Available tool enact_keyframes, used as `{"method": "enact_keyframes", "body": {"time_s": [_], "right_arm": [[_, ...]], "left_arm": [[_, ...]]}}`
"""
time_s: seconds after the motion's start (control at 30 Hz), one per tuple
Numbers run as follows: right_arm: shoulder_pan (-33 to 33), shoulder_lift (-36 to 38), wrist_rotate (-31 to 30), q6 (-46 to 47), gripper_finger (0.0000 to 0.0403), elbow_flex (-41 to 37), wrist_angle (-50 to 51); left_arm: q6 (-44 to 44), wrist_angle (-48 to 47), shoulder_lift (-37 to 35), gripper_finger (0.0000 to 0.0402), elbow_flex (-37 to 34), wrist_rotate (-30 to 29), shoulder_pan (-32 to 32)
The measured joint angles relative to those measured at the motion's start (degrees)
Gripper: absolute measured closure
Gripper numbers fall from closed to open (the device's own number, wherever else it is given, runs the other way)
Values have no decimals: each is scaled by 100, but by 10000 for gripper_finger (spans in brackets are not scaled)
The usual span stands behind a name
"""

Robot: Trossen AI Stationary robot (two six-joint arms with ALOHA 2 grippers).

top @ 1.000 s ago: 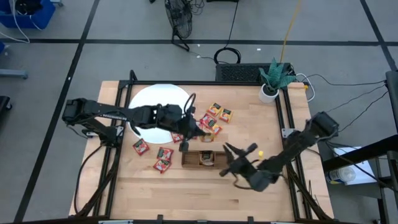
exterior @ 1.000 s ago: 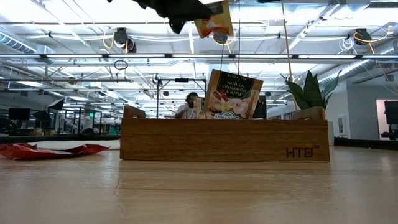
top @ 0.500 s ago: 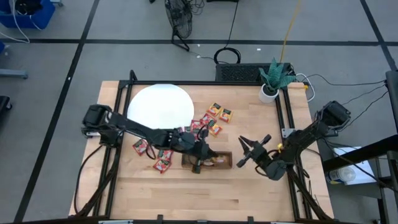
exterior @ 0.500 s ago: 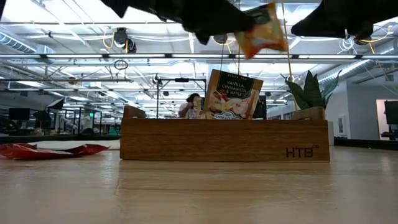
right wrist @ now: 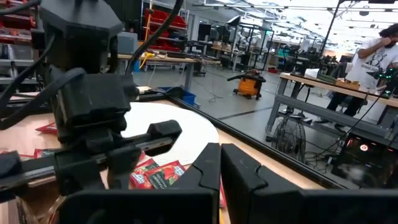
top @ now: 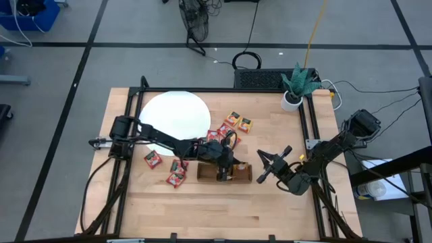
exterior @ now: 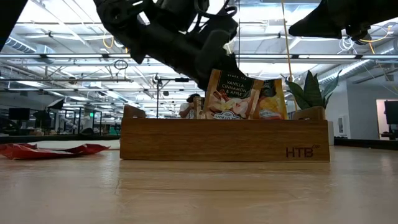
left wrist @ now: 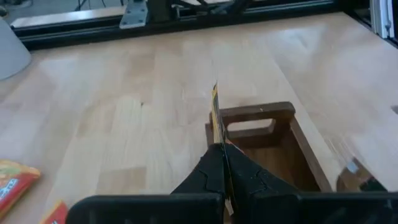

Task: Pick & Place Tea
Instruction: Put the yellow tea bag into the right section of the wooden organizer

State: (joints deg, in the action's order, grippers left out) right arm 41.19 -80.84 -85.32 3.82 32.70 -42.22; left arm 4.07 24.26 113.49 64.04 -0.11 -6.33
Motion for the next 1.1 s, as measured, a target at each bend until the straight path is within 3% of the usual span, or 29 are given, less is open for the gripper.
{"method": "enact_keyframes", "body": {"time_s": [0.67, 1.1], "right_arm": [[-111, -4, 13, 1, 403, 1, 22], [-114, -4, 308, 1, 403, 3, 44]], "left_arm": [[-106, -272, 46, 395, 1, 14, -7], [-138, -91, 46, 321, 1, -73, -7]]}}
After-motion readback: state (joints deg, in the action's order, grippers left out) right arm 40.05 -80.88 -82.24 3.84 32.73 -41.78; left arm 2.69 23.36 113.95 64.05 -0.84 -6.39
